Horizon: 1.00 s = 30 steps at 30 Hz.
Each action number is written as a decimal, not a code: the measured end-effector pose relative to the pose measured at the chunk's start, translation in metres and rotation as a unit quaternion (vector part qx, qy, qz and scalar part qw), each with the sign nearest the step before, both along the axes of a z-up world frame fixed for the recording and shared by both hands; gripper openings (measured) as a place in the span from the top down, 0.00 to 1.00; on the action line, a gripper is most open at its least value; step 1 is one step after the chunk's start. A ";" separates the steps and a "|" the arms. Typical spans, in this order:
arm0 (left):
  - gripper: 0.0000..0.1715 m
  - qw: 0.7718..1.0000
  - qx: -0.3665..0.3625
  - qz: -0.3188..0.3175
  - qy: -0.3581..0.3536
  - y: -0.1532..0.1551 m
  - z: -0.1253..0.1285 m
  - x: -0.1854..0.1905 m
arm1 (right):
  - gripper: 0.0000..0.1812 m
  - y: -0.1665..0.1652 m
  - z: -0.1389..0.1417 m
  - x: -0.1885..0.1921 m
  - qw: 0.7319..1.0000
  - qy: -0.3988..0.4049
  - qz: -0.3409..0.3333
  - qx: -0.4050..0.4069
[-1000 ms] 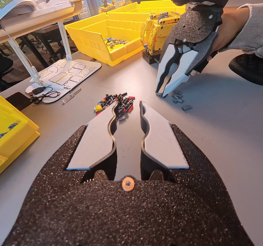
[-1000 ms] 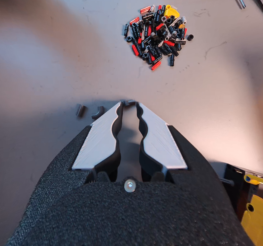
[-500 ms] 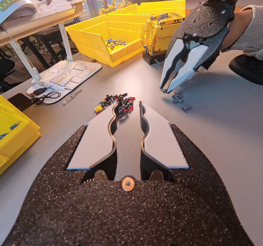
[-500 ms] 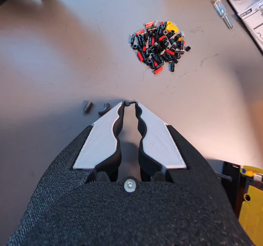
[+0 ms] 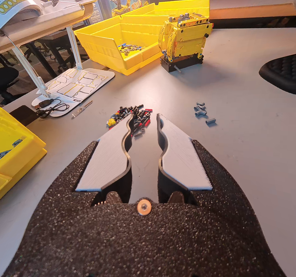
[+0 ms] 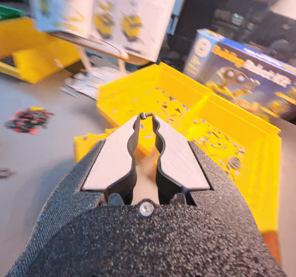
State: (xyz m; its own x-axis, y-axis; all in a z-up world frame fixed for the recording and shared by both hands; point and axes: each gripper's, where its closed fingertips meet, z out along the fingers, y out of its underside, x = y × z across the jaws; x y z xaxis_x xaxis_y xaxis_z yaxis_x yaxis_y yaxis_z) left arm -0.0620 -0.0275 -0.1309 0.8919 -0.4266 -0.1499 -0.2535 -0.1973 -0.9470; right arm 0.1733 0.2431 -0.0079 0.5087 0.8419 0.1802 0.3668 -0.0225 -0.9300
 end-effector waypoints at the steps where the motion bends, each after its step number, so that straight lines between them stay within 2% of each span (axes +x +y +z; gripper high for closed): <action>1: 0.84 1.000 -0.001 0.000 0.002 0.000 -0.001 0.000 | 0.92 0.030 -0.012 0.019 0.999 -0.021 -0.038 -0.005; 4: 0.84 1.000 -0.003 0.003 0.007 0.001 -0.002 0.000 | 0.92 0.092 -0.048 0.055 0.993 -0.036 -0.102 -0.053; 8: 0.84 1.000 -0.001 0.013 0.012 0.002 -0.002 -0.002 | 0.92 0.131 -0.079 0.065 0.987 -0.044 -0.129 -0.087; 11: 0.84 1.000 -0.003 0.017 0.013 0.003 -0.003 -0.002 | 0.87 0.145 -0.083 0.065 0.985 -0.044 -0.147 -0.083; 15: 0.84 1.000 -0.007 0.017 0.015 0.003 -0.004 -0.002 | 0.86 0.134 -0.058 0.055 0.990 -0.001 -0.135 -0.051; 18: 0.84 1.000 -0.008 0.015 0.018 0.003 -0.005 -0.001 | 0.86 0.083 -0.021 0.027 0.996 0.068 -0.051 -0.035; 20: 0.84 1.000 -0.009 0.014 0.021 0.003 -0.006 0.000 | 0.87 0.026 -0.008 0.001 0.993 0.090 0.050 -0.053; 22: 0.84 1.000 -0.007 0.013 0.025 0.003 -0.006 0.001 | 0.87 -0.035 -0.010 -0.022 0.981 0.093 0.136 -0.098; 25: 0.84 1.000 -0.006 0.011 0.028 0.002 -0.006 0.002 | 0.87 -0.119 -0.042 -0.050 0.962 0.039 0.229 -0.146; 30: 0.84 1.000 -0.005 0.003 0.016 0.000 -0.004 0.003 | 0.87 -0.210 -0.139 -0.084 0.930 -0.123 0.307 -0.161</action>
State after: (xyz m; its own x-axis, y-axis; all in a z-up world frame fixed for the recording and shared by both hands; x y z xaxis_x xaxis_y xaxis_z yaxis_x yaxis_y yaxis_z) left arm -0.0595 -0.0274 -0.1347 0.8896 -0.4221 -0.1746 -0.2829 -0.2090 -0.9361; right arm 0.0897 0.0331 -0.1465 -0.1080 0.9906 -0.0843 0.6040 -0.0020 -0.7970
